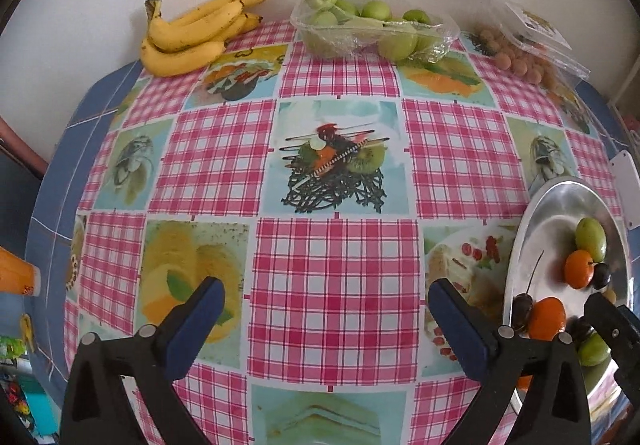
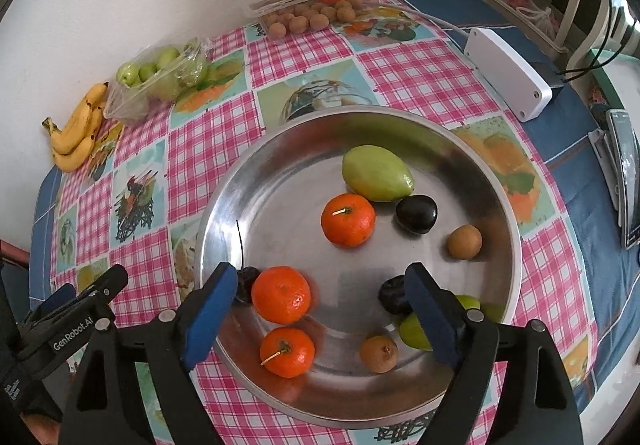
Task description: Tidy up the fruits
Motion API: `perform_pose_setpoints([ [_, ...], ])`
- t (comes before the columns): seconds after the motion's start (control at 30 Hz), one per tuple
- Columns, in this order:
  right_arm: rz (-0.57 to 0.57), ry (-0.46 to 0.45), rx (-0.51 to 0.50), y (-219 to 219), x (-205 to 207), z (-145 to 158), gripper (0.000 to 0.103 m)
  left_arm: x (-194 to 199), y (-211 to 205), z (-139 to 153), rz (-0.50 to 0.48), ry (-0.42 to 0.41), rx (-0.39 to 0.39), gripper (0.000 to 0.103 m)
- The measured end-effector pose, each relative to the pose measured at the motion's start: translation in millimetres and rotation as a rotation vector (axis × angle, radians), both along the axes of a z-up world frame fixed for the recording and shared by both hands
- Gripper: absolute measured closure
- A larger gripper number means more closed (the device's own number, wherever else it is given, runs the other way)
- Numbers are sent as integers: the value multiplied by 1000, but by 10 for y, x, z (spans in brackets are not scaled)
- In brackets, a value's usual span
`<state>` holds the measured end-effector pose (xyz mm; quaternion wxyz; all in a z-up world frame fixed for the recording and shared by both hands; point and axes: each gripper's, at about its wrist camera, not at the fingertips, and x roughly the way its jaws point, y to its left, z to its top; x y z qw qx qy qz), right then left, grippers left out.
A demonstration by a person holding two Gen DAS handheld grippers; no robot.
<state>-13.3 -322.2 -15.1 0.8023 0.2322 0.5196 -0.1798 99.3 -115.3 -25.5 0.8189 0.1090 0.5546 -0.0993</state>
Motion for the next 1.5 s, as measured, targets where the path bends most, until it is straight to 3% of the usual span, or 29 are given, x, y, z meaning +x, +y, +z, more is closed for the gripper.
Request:
perform_pose_setpoints([
  [0.1,7,-8,-11,7,4,4,2,7,12,-23,6,7,-5,0],
  [0.37,27,-9,-35,35,19,17,1,7,-13,-57,-12,9,6,0],
  [0.57,45,-22,-40,86,6,57,1,-68,33,43,-10,-58,13,0],
  [0.9,59,-56,-50,210,-173,129,1,-361,180,127,12,-126,88,0],
  [1.5,92,-48,-110,547,-697,56,1,-964,508,232,5,-142,110,0],
])
